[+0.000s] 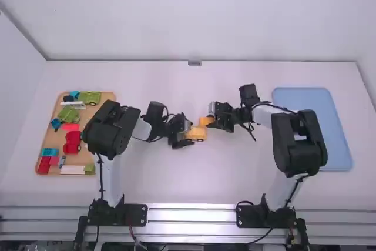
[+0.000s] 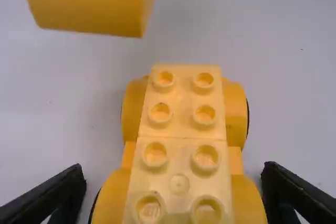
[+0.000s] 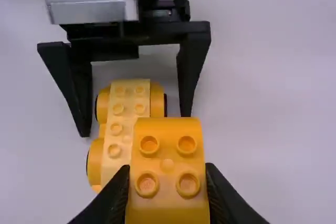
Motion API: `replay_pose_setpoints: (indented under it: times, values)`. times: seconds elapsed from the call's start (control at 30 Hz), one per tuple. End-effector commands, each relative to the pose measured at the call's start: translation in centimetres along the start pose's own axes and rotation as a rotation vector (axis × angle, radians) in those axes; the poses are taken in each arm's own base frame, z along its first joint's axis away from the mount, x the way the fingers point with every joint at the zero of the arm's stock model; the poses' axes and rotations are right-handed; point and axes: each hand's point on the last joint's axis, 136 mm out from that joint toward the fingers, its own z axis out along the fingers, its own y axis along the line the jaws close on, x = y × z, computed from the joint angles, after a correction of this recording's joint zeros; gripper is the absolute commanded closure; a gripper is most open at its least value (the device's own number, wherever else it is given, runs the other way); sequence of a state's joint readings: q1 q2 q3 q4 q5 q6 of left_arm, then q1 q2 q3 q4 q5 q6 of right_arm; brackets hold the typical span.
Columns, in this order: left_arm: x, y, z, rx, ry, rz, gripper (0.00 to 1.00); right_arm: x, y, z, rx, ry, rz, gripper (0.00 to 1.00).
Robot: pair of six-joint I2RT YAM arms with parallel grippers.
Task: Assemble lego blocks to make yellow taxi
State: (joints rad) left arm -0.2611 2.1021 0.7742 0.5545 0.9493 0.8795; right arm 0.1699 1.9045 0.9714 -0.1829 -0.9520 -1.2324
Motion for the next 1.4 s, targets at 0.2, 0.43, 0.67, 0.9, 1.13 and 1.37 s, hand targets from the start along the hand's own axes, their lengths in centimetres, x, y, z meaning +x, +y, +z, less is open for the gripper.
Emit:
replay_pose_setpoints:
  times: [0.2,0.43,0.67,0.9,1.13,1.37]
  values:
    - [1.5,-0.9,0.1,-0.002,0.032,-0.018,0.36,-1.4,2.0,1.1,-0.058,-0.059,0.031,0.87]
    - [1.5,-0.9,0.1,-0.003,0.032,-0.023,0.54,-2.2,3.0,2.8,-0.077,-0.072,0.023,0.89]
    - [1.3,-0.7,0.1,-0.005,0.029,-0.02,0.55,-2.2,3.7,3.4,-0.09,-0.068,0.016,0.9]
    - [1.3,-0.7,0.1,-0.005,0.03,-0.02,0.55,-1.5,4.2,3.9,-0.076,-0.066,0.017,0.92]
    - [1.3,-0.7,0.1,-0.005,0.03,-0.02,0.56,-1.3,4.0,4.1,-0.029,-0.088,0.004,0.94]
    - [1.3,-0.8,0.1,-0.002,0.028,-0.022,0.59,-0.2,3.1,5.1,-0.044,-0.104,0.049,0.95]
